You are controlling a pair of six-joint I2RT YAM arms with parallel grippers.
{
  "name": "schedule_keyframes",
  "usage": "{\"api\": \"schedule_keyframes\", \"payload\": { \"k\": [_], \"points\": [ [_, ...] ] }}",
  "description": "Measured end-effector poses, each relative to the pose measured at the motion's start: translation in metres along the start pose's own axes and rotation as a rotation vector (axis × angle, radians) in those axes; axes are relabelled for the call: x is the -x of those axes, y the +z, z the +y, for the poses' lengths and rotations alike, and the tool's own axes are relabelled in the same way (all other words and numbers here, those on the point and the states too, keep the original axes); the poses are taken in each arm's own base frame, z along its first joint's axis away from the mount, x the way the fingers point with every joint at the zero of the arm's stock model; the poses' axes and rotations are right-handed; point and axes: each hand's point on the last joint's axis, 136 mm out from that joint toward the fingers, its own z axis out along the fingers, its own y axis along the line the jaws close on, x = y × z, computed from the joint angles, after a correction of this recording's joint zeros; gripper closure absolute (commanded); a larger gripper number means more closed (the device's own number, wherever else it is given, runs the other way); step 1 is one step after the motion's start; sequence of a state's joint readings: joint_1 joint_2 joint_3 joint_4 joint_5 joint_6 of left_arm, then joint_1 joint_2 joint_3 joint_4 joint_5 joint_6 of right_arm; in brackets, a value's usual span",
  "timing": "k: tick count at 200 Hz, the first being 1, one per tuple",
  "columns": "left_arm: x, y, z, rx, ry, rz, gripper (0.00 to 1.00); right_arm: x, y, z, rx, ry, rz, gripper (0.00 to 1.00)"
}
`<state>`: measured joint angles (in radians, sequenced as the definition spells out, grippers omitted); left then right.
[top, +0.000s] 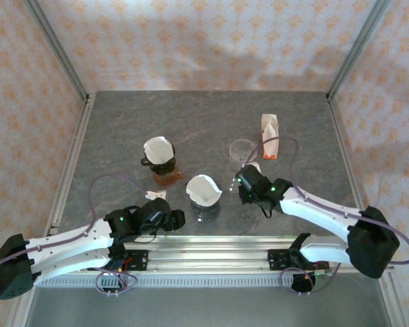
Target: Place the coffee filter in the dripper
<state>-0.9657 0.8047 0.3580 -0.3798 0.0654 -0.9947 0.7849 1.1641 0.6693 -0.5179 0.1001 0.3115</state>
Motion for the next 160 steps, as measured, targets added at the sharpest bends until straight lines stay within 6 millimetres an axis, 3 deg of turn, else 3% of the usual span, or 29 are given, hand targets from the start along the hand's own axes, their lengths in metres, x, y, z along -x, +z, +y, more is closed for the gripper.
{"api": "schedule_keyframes", "payload": {
  "k": [55,79,118,160],
  "points": [
    [0.000,0.000,-0.003,-0.011,-0.001,0.000,0.37,-0.023,-0.006,-0.038,-0.171,0.144,0.028,0.93],
    [0.000,0.000,-0.003,-0.012,-0.001,0.000,0.37,-0.032,-0.004,-0.050,-0.223,0.195,0.026,0.85],
    [0.000,0.000,-0.003,-0.012,-0.001,0.000,0.37,-0.029,-0.010,-0.052,-0.201,0.260,-0.018,0.65],
    [0.000,0.000,-0.003,-0.011,-0.001,0.000,0.36,-0.021,-0.019,-0.049,-0.162,0.289,-0.065,0.57]
  ]
}}
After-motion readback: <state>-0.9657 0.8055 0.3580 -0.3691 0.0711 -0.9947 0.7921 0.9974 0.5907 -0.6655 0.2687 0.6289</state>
